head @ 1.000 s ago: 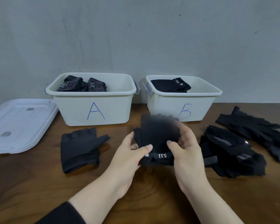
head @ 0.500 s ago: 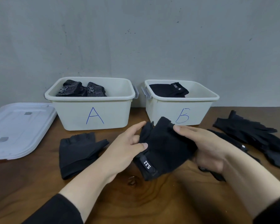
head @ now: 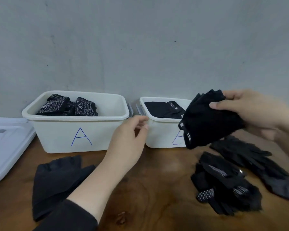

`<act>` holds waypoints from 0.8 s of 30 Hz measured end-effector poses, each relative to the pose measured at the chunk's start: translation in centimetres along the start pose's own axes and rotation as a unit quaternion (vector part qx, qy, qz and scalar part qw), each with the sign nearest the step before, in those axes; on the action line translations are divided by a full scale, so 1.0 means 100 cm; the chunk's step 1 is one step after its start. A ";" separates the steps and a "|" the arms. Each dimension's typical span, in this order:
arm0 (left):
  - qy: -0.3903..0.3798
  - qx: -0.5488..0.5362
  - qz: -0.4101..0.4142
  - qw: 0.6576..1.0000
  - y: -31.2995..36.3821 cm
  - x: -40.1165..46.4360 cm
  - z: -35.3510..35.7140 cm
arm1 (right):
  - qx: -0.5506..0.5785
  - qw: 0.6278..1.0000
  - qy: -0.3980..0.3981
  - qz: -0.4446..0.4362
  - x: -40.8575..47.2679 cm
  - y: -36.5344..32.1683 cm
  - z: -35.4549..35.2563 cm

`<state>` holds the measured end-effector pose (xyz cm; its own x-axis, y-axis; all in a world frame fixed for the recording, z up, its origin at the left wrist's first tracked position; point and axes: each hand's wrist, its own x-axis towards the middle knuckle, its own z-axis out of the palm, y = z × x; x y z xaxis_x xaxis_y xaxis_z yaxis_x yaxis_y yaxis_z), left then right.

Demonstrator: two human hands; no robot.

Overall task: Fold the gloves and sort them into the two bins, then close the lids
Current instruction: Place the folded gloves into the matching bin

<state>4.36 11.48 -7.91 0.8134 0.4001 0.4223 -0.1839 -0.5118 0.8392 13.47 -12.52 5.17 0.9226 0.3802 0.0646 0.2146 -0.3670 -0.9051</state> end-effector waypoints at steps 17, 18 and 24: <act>0.054 0.186 0.134 0.972 -0.017 0.056 0.011 | -0.118 0.990 -0.003 0.077 0.191 0.031 0.044; 0.045 0.195 0.134 0.971 -0.019 0.056 0.013 | -0.224 0.972 0.019 0.061 0.199 0.046 0.048; -0.009 0.273 0.158 0.949 -0.027 0.054 0.025 | -0.372 0.914 0.119 -0.112 0.193 0.055 0.054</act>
<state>10.65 13.13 -8.76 0.7757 0.1502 0.6129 -0.1107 -0.9238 0.3665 30.77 -2.62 -0.79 0.8537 0.3535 0.3824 0.4832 -0.8117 -0.3283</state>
